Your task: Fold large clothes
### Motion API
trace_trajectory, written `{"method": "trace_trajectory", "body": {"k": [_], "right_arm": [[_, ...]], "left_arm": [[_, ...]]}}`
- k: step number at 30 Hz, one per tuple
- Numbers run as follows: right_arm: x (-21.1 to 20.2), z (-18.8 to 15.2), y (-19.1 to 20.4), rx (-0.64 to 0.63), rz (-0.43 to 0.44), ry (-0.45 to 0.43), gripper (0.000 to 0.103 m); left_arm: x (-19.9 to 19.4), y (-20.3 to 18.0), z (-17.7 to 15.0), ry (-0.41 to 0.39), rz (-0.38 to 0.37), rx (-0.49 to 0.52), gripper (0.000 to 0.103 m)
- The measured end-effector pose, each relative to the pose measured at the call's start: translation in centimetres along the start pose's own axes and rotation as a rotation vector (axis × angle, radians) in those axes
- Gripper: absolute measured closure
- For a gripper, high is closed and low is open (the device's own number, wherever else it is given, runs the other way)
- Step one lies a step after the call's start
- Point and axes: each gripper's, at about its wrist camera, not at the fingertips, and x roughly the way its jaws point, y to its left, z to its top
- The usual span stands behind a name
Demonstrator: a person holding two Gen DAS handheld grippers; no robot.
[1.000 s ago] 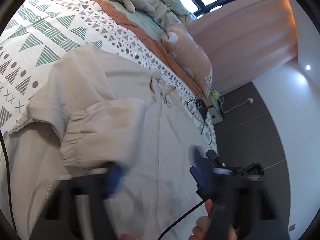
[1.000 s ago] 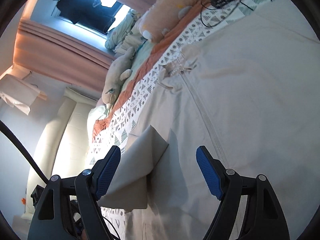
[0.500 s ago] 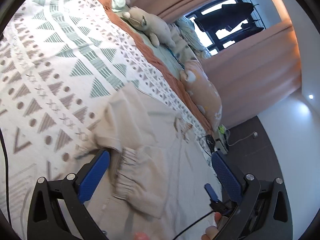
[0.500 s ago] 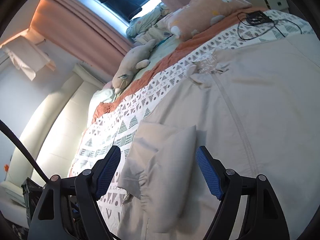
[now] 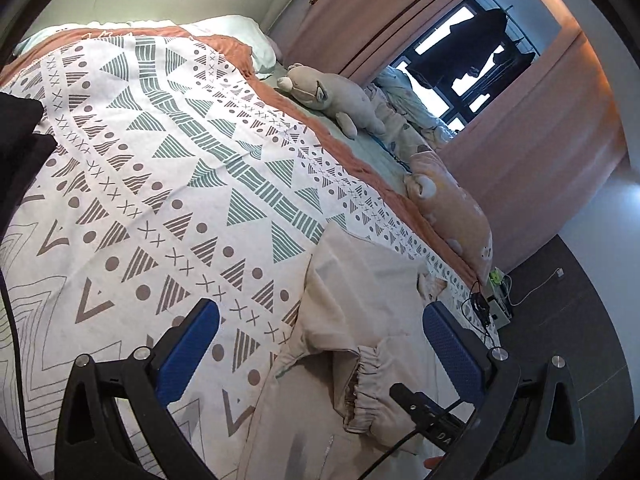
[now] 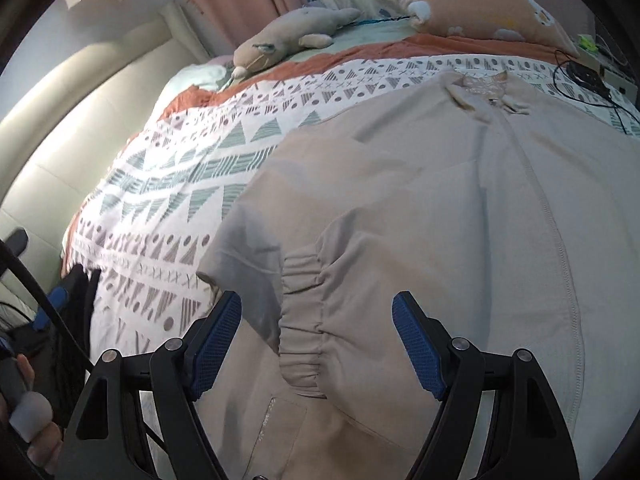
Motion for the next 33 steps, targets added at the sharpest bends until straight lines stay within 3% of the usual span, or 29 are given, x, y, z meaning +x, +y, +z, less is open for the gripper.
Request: {"method": "trace_trajectory", "body": {"k": [7,9,10,13,15,20,26,33], "right_arm": [[5.9,-1.1,2.6,-0.165,-0.178,0.154,0.026],[5.8,-0.8,2.7,-0.185,-0.190,0.141,0.042],[5.5,-0.6,2.8,-0.181,-0.175,0.138,0.057],[3.8,-0.1,1.6,-0.159,-0.106,0.106,0.079],[1.6,0.0,0.9,-0.189,-0.138,0.054,0.096],[-3.6,-1.7,-3.6,-0.123,-0.151,-0.059,0.099],[-6.3,-1.6,-10.7,0.101,-0.088,-0.133,0.100],[-8.9,-3.0,-16.6,0.321,-0.176,-0.227,0.100]], "left_arm": [[0.7,-0.1,-0.3,0.027,-0.015,-0.010,0.000],[1.0,-0.4,-0.5,0.036,-0.017,-0.021,0.000],[1.1,-0.5,-0.6,0.038,-0.017,-0.023,0.000],[1.8,-1.2,-1.1,0.051,-0.003,-0.019,0.000],[2.5,-1.7,-1.5,0.068,0.004,-0.003,0.000],[4.1,-3.0,-2.8,0.103,0.039,0.044,0.000],[5.4,-4.5,-4.2,0.123,0.069,0.098,0.000],[6.4,-4.9,-5.0,0.142,0.096,0.115,0.000]]}}
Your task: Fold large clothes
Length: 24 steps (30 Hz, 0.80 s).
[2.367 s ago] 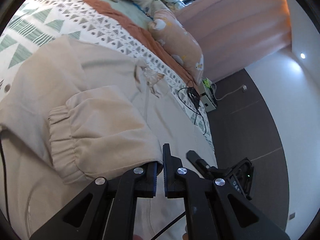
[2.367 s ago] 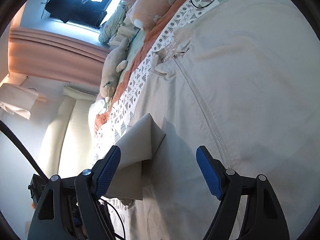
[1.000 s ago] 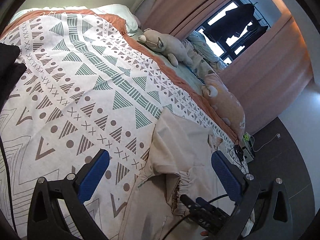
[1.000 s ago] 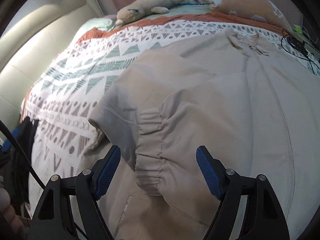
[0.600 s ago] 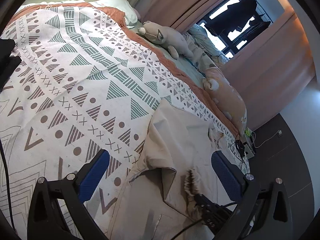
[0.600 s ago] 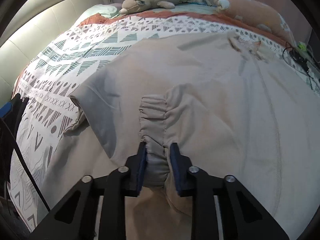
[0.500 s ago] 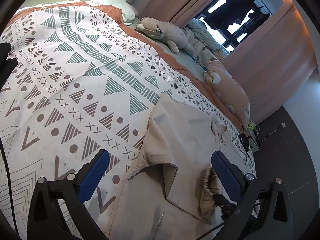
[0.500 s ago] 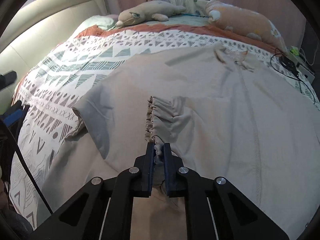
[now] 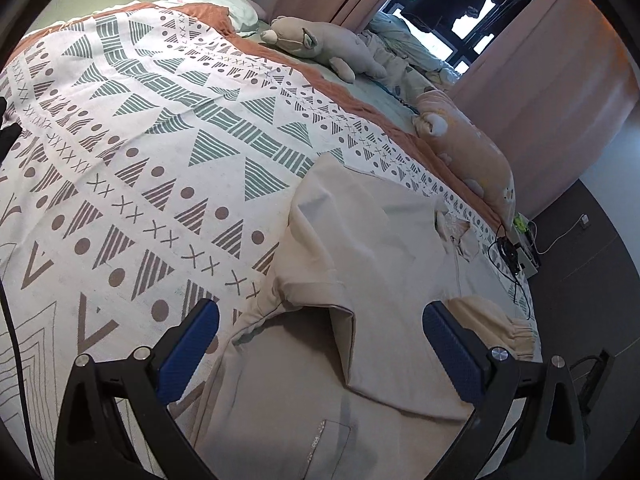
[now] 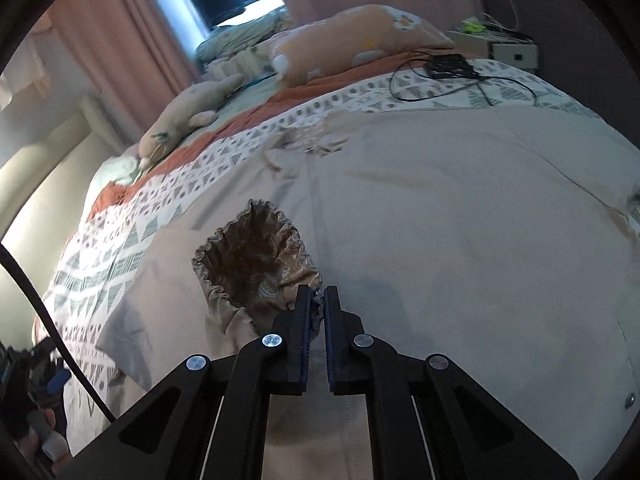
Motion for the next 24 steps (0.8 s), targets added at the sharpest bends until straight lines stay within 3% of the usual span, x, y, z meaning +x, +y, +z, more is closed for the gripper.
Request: {"method": "trace_trajectory", "body": {"k": [3,7,9,10,11,13,16,19,21,22,23,24], "right_arm": [[-1.2,0.2,-1.2,0.099,-0.179,-0.067,0.099],[-2.5,0.4,-3.3,0.259,-0.105,-0.079,0.097],[-2.9,0.0,-3.4,0.273,-0.086,-0.079,0.077],[-2.9,-0.3,-3.5,0.273,-0.062,-0.068,0.039],[-2.8,-0.3,-3.9,0.279,-0.020,-0.049,0.009],[-2.2,-0.5,-4.7,0.312,0.098,-0.008,0.008],[-1.5,-0.6,-5.4,0.365,0.172,0.041,0.008],[-0.7,-0.9,-6.3,0.411,0.178,0.079,0.008],[0.2,-1.1,-6.6,0.405,0.137,0.106,0.008],[0.5,-1.1,-6.7,0.400,0.114,0.121,0.013],[1.0,-1.3,-6.5,0.390,0.104,0.144,0.028],[1.5,-1.6,-6.1,0.381,0.104,0.175,0.034]], "left_arm": [[0.2,-0.5,-0.2,0.001,0.026,0.019,0.000],[0.3,-0.7,-0.2,0.004,0.021,0.028,0.000],[-0.1,-0.9,-0.1,-0.005,0.009,0.032,0.000],[-0.3,-0.9,0.0,-0.010,0.006,0.036,0.000],[-0.4,-1.0,0.1,-0.016,0.003,0.040,0.000],[-0.7,-1.0,0.2,-0.026,-0.005,0.045,0.001],[-0.8,-0.7,0.5,-0.034,-0.009,0.045,0.008],[-0.3,-0.1,0.6,-0.011,-0.002,0.042,0.017],[0.0,0.2,0.6,0.005,-0.006,0.043,0.021],[0.0,0.4,0.6,0.010,-0.005,0.049,0.023],[0.0,0.5,0.6,0.013,0.002,0.062,0.026],[0.0,0.6,0.6,0.015,0.012,0.078,0.027]]}}
